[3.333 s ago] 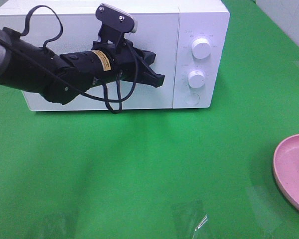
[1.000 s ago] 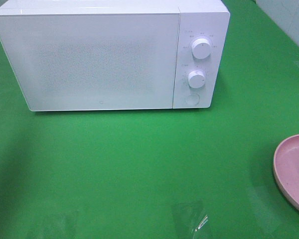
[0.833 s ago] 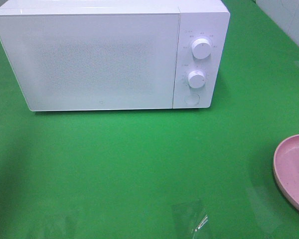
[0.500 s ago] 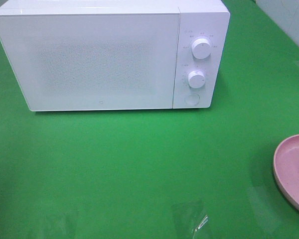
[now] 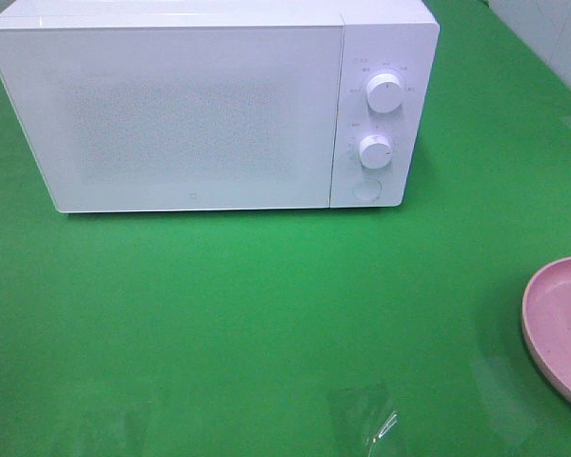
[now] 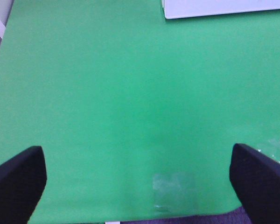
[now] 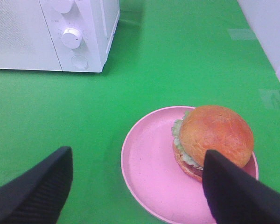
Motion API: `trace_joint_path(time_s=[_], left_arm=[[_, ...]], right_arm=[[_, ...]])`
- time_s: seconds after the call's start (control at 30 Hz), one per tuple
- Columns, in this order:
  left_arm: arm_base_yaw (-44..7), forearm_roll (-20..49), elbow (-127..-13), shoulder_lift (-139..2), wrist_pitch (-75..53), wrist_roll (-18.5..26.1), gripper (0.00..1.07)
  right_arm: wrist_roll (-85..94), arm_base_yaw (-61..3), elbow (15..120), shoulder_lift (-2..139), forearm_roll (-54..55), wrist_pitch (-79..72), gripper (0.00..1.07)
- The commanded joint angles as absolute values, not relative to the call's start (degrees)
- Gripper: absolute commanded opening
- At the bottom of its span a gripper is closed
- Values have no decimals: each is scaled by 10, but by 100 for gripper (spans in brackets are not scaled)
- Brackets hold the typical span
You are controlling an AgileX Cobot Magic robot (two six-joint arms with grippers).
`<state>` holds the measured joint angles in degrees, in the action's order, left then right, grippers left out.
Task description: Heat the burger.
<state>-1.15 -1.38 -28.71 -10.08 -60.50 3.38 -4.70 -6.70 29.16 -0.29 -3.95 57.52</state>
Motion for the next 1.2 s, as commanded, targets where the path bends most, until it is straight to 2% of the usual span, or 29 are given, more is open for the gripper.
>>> trace_joint_path(time_s=[0.03,0.23,1.2], left_arm=[[-10,-10,-285,-79,-595,36,101],[-10,0,-285,19,-595,33,101],[-9,7,-285,18,-595,33,101]], right_arm=[[-44,-66,291,-17,-38,575,75],[-44,-66,291,-17,-38,575,75],[-44,-66,291,-11,-38,575,75]])
